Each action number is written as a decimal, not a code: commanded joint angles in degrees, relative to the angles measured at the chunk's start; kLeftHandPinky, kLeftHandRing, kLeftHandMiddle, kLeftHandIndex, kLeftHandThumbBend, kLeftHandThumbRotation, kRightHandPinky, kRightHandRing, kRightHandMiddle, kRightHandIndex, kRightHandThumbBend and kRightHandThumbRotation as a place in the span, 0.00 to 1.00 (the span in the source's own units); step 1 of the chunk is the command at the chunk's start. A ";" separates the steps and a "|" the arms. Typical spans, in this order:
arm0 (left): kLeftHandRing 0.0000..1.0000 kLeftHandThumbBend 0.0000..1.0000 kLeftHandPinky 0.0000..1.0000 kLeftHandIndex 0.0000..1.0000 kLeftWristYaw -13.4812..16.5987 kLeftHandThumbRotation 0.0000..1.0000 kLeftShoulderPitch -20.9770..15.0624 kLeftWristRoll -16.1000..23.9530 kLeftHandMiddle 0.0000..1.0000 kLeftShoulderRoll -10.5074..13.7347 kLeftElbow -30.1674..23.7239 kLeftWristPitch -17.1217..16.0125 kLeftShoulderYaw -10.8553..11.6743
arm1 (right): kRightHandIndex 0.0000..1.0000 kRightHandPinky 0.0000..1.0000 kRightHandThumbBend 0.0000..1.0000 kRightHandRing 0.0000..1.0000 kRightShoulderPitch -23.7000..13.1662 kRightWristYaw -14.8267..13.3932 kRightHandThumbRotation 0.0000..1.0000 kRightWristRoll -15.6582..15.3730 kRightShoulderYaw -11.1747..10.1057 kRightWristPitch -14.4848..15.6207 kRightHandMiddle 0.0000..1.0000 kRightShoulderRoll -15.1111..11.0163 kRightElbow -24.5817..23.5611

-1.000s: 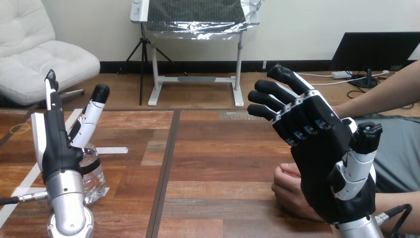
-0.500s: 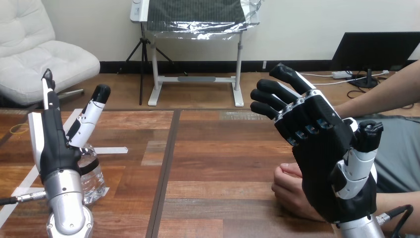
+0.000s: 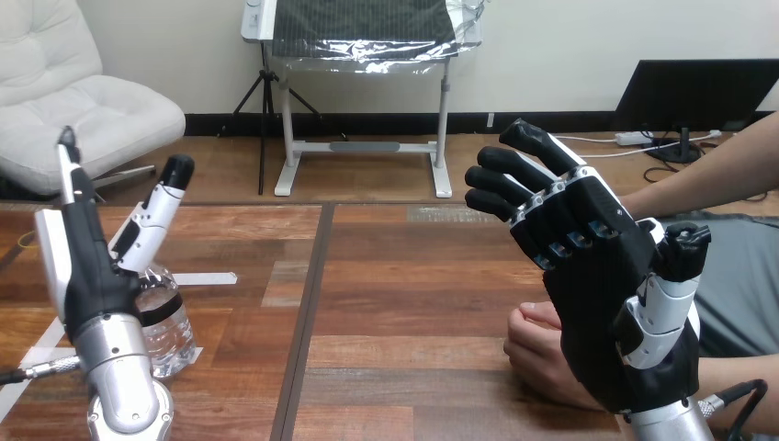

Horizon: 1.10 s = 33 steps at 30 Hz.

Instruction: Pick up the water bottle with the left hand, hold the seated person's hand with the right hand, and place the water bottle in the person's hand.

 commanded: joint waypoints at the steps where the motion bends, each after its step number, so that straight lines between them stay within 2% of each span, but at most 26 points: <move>1: 1.00 0.83 1.00 1.00 1.86 0.68 -4.80 1.01 1.00 0.98 1.61 -2.53 0.44 | 0.84 0.80 0.74 0.81 -3.10 -0.18 1.00 0.37 -0.19 0.09 0.82 0.16 -2.32; 6: 1.00 0.83 1.00 1.00 2.83 0.67 -5.40 0.48 1.00 0.91 2.68 -3.99 0.81 | 0.84 0.80 0.74 0.81 -3.00 -0.37 1.00 0.15 -0.17 0.15 0.82 0.13 -2.50; 24: 1.00 0.86 1.00 1.00 5.62 0.72 -6.37 2.06 1.00 1.25 2.34 -2.31 1.20 | 0.85 0.80 0.74 0.82 -3.25 0.03 1.00 0.35 -0.37 -0.23 0.82 0.08 -1.88; 33: 1.00 0.84 1.00 1.00 5.35 0.72 -6.97 0.84 1.00 1.32 3.19 -3.06 1.74 | 0.84 0.80 0.74 0.82 -3.17 0.13 1.00 0.17 -0.37 -0.38 0.82 0.06 -1.61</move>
